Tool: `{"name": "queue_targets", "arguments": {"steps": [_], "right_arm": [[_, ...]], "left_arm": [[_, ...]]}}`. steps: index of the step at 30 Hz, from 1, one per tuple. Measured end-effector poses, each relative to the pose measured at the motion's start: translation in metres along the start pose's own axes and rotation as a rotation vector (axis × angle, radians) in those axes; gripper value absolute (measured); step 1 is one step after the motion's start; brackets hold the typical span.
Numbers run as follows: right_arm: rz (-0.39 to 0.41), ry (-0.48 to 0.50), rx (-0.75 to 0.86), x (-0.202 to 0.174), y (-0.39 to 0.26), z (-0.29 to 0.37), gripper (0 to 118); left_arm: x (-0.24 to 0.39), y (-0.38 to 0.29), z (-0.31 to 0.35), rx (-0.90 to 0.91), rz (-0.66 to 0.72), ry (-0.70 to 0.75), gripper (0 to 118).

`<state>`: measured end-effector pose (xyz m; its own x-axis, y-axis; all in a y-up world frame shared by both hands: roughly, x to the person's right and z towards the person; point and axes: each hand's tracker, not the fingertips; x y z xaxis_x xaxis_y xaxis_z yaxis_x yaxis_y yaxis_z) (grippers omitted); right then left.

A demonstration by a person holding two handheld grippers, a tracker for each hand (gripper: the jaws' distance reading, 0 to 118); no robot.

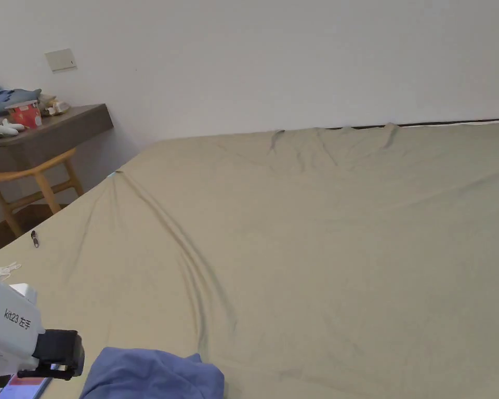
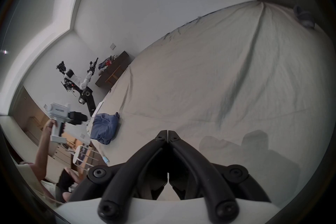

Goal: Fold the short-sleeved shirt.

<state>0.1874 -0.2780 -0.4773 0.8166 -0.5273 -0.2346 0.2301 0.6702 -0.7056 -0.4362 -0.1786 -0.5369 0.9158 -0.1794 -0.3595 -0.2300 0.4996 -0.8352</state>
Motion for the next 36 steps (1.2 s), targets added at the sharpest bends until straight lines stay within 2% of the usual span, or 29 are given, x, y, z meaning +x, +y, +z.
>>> {"name": "queue_targets", "arguments": {"steps": [2,3,4,5,6,8,9,11,13,14,15,17,19,20,21,22,23,24,28,32,36], "right_arm": [[0.037,-0.058,0.027,-0.01,0.004,0.008,0],[0.057,-0.066,0.042,-0.016,0.006,0.013,0],[0.067,-0.066,0.059,-0.021,0.007,0.02,0],[0.077,-0.079,0.078,-0.026,0.009,0.028,0],[0.084,-0.081,0.109,-0.032,0.012,0.038,0],[0.12,-0.109,0.169,-0.043,0.016,0.059,0],[0.138,-0.135,0.205,-0.049,0.017,0.07,0],[0.205,-0.246,0.291,-0.064,0.02,0.091,0],[0.277,-0.35,0.405,-0.081,0.019,0.112,0],[0.295,-0.399,0.461,-0.089,0.018,0.121,0],[0.304,-0.411,0.512,-0.102,0.015,0.129,0],[0.319,-0.402,0.599,-0.113,0.004,0.143,0],[0.34,-0.451,0.64,-0.119,-0.008,0.149,0],[0.37,-0.481,0.644,-0.122,-0.013,0.151,0],[0.44,-0.502,0.644,-0.126,-0.015,0.152,0],[0.477,-0.511,0.628,-0.129,-0.018,0.153,0],[0.437,-0.506,0.61,-0.127,-0.022,0.153,0],[0.442,-0.5,0.617,-0.127,-0.024,0.156,0],[0.418,-0.507,0.638,-0.127,-0.029,0.167,0],[0.429,-0.524,0.666,-0.126,-0.034,0.175,0],[0.409,-0.525,0.649,-0.119,-0.038,0.176,0]], "left_arm": [[0.012,-0.008,0.03,0.123,-0.006,-0.021,47],[0.021,-0.014,0.047,0.173,-0.038,-0.097,34],[0.031,-0.019,0.062,0.206,-0.063,-0.178,15],[0.043,-0.025,0.079,0.231,-0.092,-0.28,4],[0.046,-0.027,0.09,0.265,-0.112,-0.378,3],[0.069,-0.039,0.128,0.379,-0.196,-0.467,3],[0.08,-0.047,0.148,0.451,-0.216,-0.475,3],[0.1,-0.063,0.189,0.588,-0.222,-0.467,3],[0.111,-0.081,0.22,0.751,-0.165,-0.517,3],[0.117,-0.095,0.233,0.813,-0.124,-0.589,3],[0.122,-0.108,0.239,0.85,-0.049,-0.63,4],[0.141,-0.135,0.242,0.878,0.045,-0.537,4],[0.164,-0.151,0.224,0.834,0.0,-0.443,4],[0.175,-0.159,0.217,0.74,-0.044,-0.432,5],[0.181,-0.166,0.209,0.7,-0.061,-0.476,5],[0.186,-0.171,0.203,0.68,-0.062,-0.54,5],[0.188,-0.176,0.203,0.654,-0.036,-0.595,5],[0.191,-0.181,0.204,0.654,-0.034,-0.61,5],[0.199,-0.19,0.222,0.734,-0.13,-0.506,5],[0.197,-0.196,0.229,0.729,-0.116,-0.591,6],[0.2,-0.204,0.235,0.747,-0.148,-0.58,6]]}}
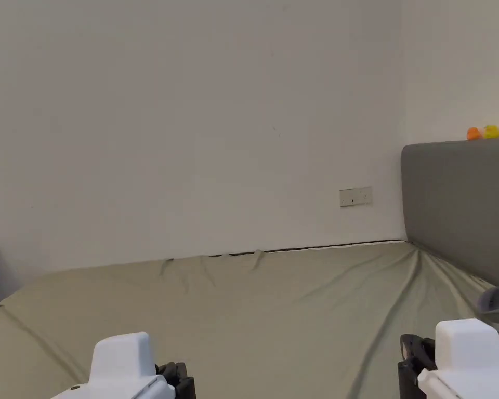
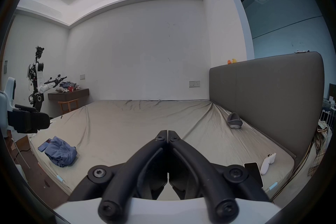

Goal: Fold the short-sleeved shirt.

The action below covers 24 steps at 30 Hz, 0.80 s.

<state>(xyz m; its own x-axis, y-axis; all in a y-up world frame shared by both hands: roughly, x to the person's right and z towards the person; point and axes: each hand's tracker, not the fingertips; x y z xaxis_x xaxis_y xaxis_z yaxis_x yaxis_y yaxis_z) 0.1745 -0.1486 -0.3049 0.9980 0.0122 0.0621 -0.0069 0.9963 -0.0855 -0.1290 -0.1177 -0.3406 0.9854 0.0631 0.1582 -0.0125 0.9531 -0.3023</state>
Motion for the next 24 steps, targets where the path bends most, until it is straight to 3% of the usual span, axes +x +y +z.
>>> {"name": "queue_targets", "arguments": {"steps": [6,7,8,9,10,11,12,13,14,16,17,18,24], "right_arm": [[-0.012,-0.008,-0.013,0.005,-0.002,-0.001,0],[-0.008,-0.011,-0.013,0.005,-0.002,-0.001,0],[0.001,-0.011,-0.022,0.006,-0.001,-0.002,3],[0.002,-0.007,-0.023,0.006,-0.001,-0.003,19],[0.002,-0.009,-0.027,0.006,-0.001,-0.005,60],[-0.007,-0.012,-0.04,0.006,0.0,-0.006,91],[-0.018,-0.019,-0.055,0.007,-0.001,-0.006,114],[-0.009,-0.014,-0.06,0.007,-0.002,-0.003,118],[0.059,-0.049,0.111,0.006,0.008,0.003,118],[-0.038,-0.04,-0.027,0.005,-0.001,0.0,118],[0.043,-0.047,0.042,0.003,0.005,0.0,118],[0.059,-0.04,0.062,0.001,0.007,-0.001,118],[0.006,-0.02,0.033,0.0,-0.001,-0.003,118]], "left_arm": [[0.0,-0.002,-0.002,0.0,0.008,-0.006,6],[0.0,-0.001,-0.003,-0.009,0.009,-0.004,13],[0.0,0.0,-0.006,-0.031,0.027,0.013,31],[-0.002,-0.001,-0.009,-0.042,0.065,0.025,58],[-0.003,-0.002,-0.011,-0.047,0.089,0.039,100],[-0.004,-0.002,-0.013,-0.056,0.105,0.052,118],[-0.001,-0.002,-0.006,-0.042,0.097,0.054,115],[0.001,-0.001,-0.005,-0.035,0.093,0.065,116],[-0.002,-0.003,-0.002,-0.022,0.092,0.072,116],[-0.003,-0.004,0.002,0.0,0.085,0.058,116],[-0.001,-0.004,0.003,0.009,0.079,0.04,116],[-0.003,-0.006,0.002,0.018,0.073,0.015,116],[0.002,-0.015,0.0,0.033,0.035,-0.122,116]]}}
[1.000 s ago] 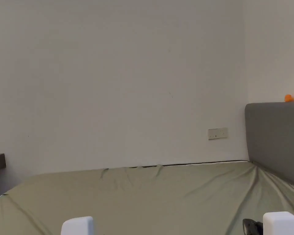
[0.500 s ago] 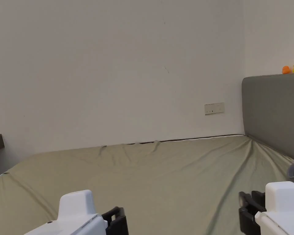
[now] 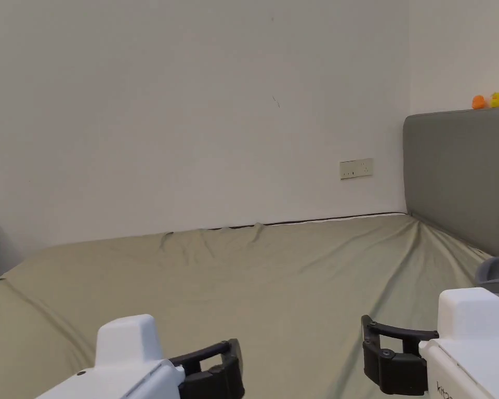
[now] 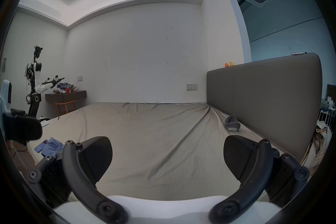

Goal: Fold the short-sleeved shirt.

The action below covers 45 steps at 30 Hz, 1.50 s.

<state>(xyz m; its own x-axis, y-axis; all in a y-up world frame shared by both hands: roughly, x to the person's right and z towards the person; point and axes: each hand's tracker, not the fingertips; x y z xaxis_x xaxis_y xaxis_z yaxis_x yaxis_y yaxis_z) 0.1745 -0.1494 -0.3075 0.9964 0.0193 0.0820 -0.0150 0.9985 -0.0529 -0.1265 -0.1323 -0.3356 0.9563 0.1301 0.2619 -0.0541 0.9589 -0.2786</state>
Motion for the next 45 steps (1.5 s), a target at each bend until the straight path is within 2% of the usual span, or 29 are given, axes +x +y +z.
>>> {"name": "queue_targets", "arguments": {"steps": [7,13,23,26,30,32,37,41,45], "right_arm": [[0.011,0.016,0.053,-0.003,0.003,0.007,118],[-0.006,-0.043,0.063,-0.006,0.006,0.007,118],[-0.046,-0.071,0.038,-0.01,0.009,0.007,118],[-0.063,-0.105,0.011,-0.01,0.008,0.007,118],[-0.048,-0.118,0.017,-0.009,0.009,0.007,118],[-0.096,-0.115,0.011,-0.007,0.007,0.009,118],[-0.078,-0.113,0.046,-0.008,0.012,0.013,118],[-0.027,-0.127,0.069,-0.01,0.011,0.013,118],[-0.024,-0.125,0.054,-0.011,0.009,0.01,118]], "left_arm": [[0.0,0.005,0.006,0.005,0.006,0.065,116],[-0.004,0.011,0.015,0.074,-0.063,0.202,117],[-0.013,0.016,0.012,0.088,-0.04,0.173,117],[-0.011,0.019,0.013,0.086,-0.05,0.186,117],[-0.01,0.025,0.019,0.097,-0.058,0.166,117],[-0.01,0.026,0.021,0.106,-0.051,0.156,117],[-0.01,0.026,0.022,0.116,-0.047,0.155,118],[-0.009,0.025,0.021,0.099,-0.047,0.154,118],[-0.011,0.024,0.016,0.074,-0.047,0.153,118]]}}
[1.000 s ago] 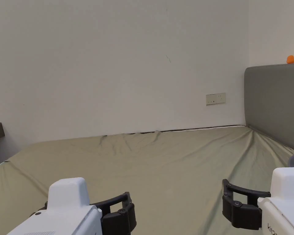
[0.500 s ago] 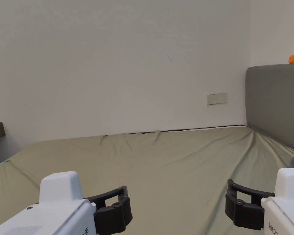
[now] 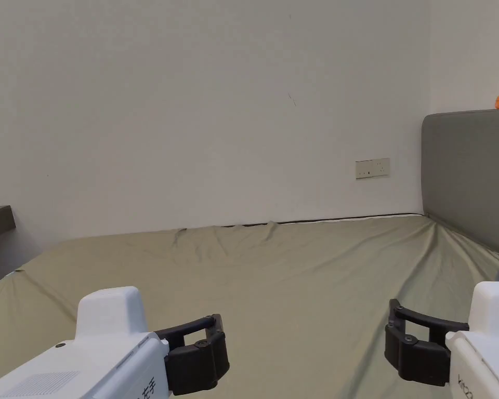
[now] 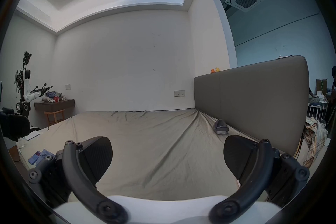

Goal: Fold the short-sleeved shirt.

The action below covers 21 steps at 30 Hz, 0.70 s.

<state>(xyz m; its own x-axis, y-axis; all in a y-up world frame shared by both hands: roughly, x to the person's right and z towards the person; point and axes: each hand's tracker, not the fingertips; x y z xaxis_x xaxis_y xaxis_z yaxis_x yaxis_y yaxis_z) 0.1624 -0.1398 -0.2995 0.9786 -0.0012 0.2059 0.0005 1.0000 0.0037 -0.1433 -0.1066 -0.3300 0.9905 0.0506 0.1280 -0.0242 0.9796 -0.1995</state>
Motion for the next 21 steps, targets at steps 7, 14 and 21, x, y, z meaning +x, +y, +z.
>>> {"name": "queue_targets", "arguments": {"steps": [7,14,21], "right_arm": [[0.015,-0.01,-0.005,-0.003,-0.006,-0.006,118],[0.024,-0.008,-0.016,-0.007,-0.011,-0.013,118],[0.032,-0.004,-0.021,-0.009,-0.013,-0.019,118]], "left_arm": [[0.0,-0.003,-0.009,-0.013,0.005,-0.005,118],[0.005,-0.012,-0.028,-0.038,-0.025,0.001,118],[0.005,-0.01,-0.038,-0.069,-0.008,0.041,118]]}}
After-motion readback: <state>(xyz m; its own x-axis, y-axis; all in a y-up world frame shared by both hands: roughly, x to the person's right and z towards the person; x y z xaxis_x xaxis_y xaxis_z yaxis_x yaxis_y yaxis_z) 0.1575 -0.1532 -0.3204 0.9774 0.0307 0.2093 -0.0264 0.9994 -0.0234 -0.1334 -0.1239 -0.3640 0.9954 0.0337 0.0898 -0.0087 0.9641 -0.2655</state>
